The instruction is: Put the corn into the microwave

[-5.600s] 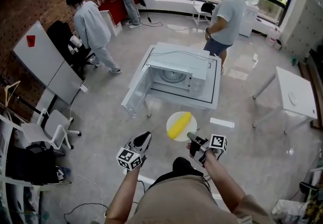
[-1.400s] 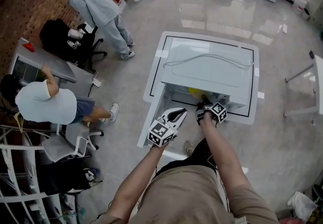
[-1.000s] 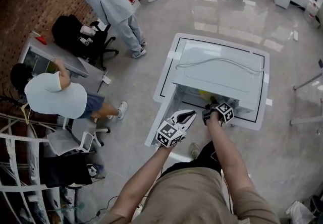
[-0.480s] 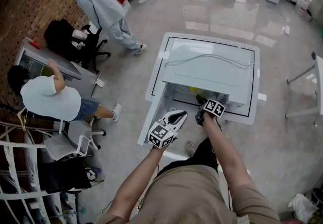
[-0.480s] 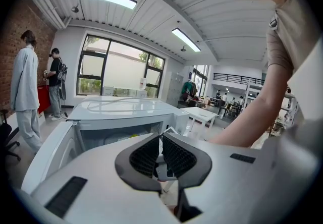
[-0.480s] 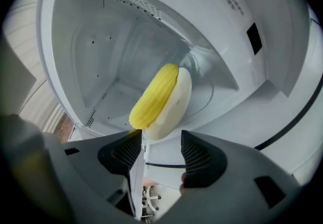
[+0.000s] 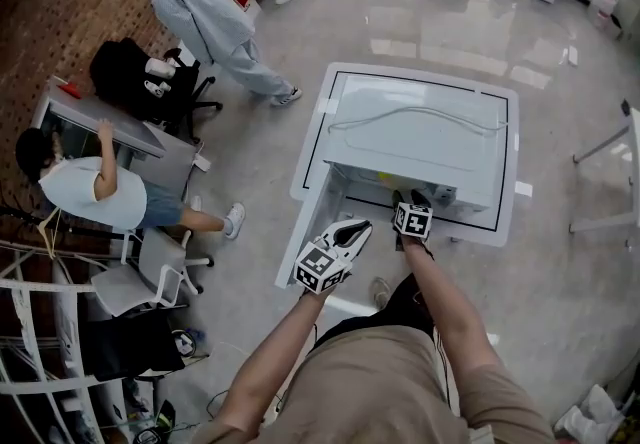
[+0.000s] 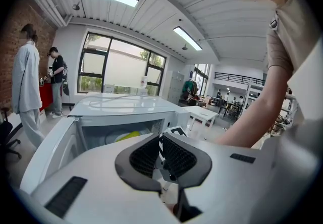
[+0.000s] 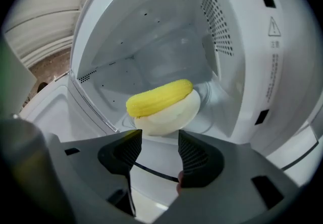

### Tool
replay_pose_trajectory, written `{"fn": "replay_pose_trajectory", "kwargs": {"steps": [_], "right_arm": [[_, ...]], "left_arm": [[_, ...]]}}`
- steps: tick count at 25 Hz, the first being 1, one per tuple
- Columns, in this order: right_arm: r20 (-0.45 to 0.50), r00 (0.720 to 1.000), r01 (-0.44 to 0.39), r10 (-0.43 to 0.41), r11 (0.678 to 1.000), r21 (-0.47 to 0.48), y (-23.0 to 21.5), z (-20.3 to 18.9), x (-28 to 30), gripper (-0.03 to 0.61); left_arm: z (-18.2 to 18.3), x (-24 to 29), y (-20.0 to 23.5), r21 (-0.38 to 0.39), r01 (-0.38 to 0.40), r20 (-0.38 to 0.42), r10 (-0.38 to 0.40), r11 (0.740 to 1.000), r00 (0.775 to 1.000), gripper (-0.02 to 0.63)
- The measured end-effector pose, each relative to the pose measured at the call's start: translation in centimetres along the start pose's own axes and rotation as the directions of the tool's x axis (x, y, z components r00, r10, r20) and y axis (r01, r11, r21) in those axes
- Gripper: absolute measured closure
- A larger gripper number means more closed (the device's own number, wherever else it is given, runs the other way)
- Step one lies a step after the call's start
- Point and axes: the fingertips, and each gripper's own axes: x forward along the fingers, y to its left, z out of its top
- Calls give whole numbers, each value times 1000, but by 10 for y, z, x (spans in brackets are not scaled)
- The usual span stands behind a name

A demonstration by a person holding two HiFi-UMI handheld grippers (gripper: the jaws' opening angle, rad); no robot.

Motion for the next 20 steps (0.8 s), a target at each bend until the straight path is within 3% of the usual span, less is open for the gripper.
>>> {"fn": "replay_pose_trajectory", "kwargs": {"steps": [6, 10, 15, 20], "right_arm": [[-48, 997, 63, -63, 998, 4, -20, 11, 1, 347], [-61, 997, 44, -40, 997, 65, -12, 9, 8, 347], [-26, 997, -67, 71, 990, 128, 14, 6, -24, 347], [41, 971, -241, 237, 951, 193, 60, 14, -94, 347]], "left_arm": [[0, 2, -7, -8, -8, -2, 8, 1000, 1000, 603], [-2, -13, 5, -4, -29, 5, 29, 1000, 1000, 603], [7, -31, 8, 4, -43, 36, 43, 999, 998, 603], [17, -60, 0, 11, -44, 89, 43, 999, 995, 603]]}}
